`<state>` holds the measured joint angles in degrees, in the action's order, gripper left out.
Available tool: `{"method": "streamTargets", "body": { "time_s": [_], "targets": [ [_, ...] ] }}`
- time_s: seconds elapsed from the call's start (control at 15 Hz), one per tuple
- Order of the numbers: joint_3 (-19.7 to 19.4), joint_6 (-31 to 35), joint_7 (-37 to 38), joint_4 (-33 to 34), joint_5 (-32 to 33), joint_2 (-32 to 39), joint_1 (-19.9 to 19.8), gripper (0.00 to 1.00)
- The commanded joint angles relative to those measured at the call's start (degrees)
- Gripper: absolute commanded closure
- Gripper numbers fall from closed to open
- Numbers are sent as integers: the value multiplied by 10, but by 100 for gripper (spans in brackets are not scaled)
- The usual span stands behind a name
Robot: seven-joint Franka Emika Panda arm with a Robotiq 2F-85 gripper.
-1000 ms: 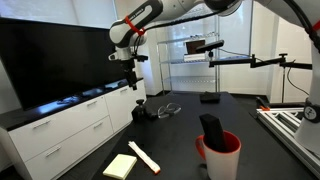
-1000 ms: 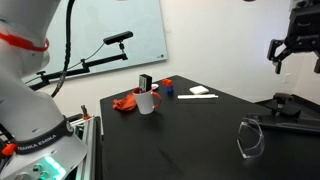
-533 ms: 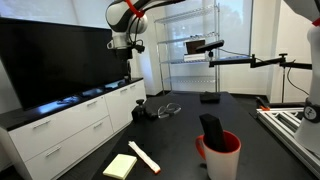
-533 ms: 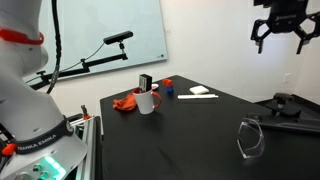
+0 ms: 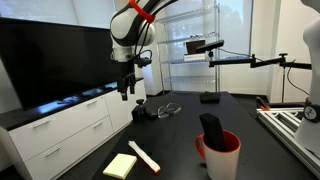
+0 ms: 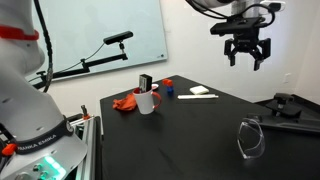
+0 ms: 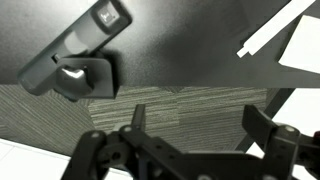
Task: Loosen up the screw on the c-clamp
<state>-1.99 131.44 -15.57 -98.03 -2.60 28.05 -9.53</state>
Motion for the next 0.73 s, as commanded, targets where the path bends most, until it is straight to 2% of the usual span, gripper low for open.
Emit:
{"method": "streamTargets", "body": {
  "time_s": [0.0,0.27,0.67],
  "targets": [
    [-9,42,51,-83,9,-59,15,0],
    [-11,53,72,-122,11,-83,21,0],
    [-14,53,81,-141,17,-98,23,0]
  ]
}}
